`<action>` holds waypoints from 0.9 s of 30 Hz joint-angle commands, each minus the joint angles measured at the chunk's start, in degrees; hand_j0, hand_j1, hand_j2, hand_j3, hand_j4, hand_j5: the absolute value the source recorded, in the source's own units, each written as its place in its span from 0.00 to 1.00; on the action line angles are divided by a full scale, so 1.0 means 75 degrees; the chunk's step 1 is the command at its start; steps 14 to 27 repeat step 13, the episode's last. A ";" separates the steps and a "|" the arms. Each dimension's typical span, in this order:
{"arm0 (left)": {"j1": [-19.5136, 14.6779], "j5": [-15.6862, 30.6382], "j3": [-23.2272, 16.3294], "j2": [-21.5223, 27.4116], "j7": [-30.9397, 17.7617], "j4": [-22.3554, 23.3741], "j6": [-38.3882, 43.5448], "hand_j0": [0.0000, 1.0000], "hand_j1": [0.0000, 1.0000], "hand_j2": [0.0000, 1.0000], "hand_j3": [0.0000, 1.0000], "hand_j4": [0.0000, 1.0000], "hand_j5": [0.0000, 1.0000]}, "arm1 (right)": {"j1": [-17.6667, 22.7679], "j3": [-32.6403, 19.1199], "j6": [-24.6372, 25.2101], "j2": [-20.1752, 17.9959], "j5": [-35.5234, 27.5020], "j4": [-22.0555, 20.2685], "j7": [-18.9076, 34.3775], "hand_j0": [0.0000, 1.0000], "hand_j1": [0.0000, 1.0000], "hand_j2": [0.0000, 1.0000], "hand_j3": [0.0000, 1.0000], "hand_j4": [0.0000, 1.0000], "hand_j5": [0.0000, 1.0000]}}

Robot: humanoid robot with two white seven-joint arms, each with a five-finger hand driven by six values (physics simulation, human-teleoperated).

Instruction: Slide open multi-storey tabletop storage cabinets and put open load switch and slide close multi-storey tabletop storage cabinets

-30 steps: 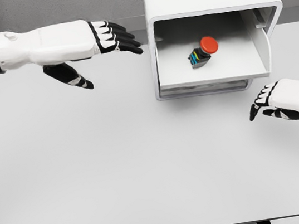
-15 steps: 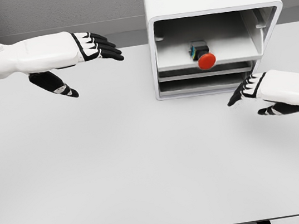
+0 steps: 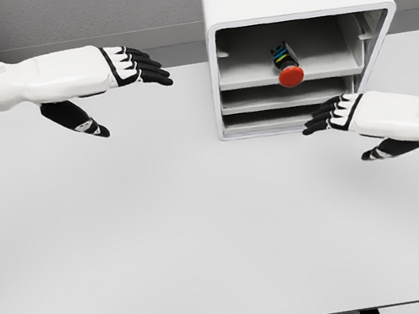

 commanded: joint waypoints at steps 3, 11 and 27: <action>0.0000 0.0049 0.0007 0.0013 0.0004 0.0017 0.0023 1.00 1.00 1.00 1.00 1.00 1.00 | -0.0047 0.0791 0.0018 -0.0012 -0.0030 -0.0028 -0.0002 1.00 1.00 1.00 1.00 1.00 1.00; 0.0058 -0.0244 -0.0650 -0.0151 0.0004 0.0626 0.0023 1.00 1.00 1.00 1.00 1.00 1.00 | -0.0082 0.0826 0.0018 -0.0012 -0.0030 -0.0028 -0.0002 1.00 1.00 1.00 1.00 1.00 1.00; 0.0129 -0.0267 -0.0650 -0.0151 0.0004 0.0638 0.0023 1.00 1.00 1.00 1.00 1.00 1.00 | -0.0082 0.0826 0.0018 -0.0012 -0.0030 -0.0028 -0.0002 1.00 1.00 1.00 1.00 1.00 1.00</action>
